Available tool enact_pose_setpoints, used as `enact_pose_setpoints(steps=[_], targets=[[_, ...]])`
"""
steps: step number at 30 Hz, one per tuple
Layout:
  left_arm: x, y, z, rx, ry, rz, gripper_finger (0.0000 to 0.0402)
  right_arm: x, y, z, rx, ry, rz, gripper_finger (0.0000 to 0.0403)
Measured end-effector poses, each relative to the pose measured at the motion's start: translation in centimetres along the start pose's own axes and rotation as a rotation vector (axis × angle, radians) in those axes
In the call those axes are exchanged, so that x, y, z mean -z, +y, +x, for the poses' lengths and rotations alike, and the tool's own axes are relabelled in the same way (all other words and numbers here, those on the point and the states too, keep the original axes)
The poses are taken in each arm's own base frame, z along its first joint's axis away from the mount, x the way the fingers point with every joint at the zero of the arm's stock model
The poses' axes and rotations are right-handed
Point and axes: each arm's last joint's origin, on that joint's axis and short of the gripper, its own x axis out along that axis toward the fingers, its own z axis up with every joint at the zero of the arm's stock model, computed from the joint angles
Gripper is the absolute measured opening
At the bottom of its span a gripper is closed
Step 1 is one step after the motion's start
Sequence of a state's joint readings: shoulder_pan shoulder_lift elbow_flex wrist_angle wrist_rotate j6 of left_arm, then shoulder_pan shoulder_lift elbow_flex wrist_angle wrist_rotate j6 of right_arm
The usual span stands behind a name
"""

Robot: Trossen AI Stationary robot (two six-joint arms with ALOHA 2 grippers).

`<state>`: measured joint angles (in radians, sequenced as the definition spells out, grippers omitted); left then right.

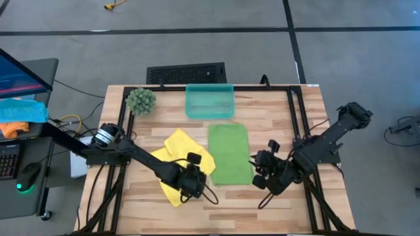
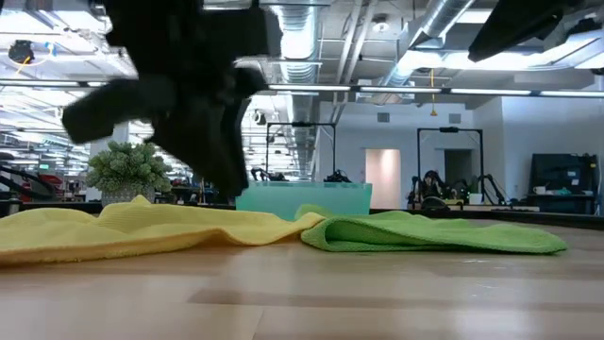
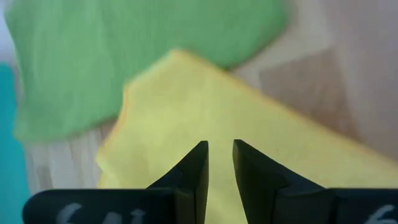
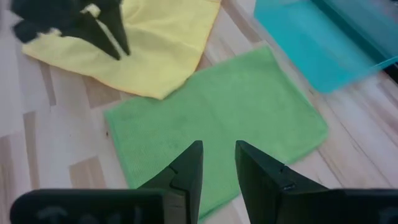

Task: Roll microfiber towels into tight, uniform cylinder then place into a basket
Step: Fold the green microfiber cloth

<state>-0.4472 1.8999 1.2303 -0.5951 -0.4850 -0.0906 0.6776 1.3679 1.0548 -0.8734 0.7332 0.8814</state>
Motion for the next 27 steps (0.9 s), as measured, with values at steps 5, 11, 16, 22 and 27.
enact_pose_setpoints(steps=[5, 11, 16, 22, 27], targets=[[1.4, 1.4, 2.0, 0.056, 0.061, -0.070, 0.0066, -0.1, -0.1, 0.1, 0.006, -0.001, 0.005, 0.0118], [2.4, 2.6, 3.2, 0.104, 0.124, -0.190, 0.0066, -0.5, -0.6, 0.6, 0.030, 0.003, 0.026, 0.0118], [4.6, 3.7, 3.5, 0.032, 0.297, -0.301, 0.0066, -0.7, -0.8, 0.9, 0.043, 0.007, 0.035, 0.0118], [7.8, 4.7, 2.8, -0.222, 0.559, -0.371, 0.0066, -0.7, -0.8, 0.9, 0.044, 0.007, 0.036, 0.0118], [8.3, 4.8, 2.0, -0.349, 0.579, -0.385, 0.0066, -0.7, -0.8, 0.9, 0.044, 0.007, 0.036, 0.0118]])
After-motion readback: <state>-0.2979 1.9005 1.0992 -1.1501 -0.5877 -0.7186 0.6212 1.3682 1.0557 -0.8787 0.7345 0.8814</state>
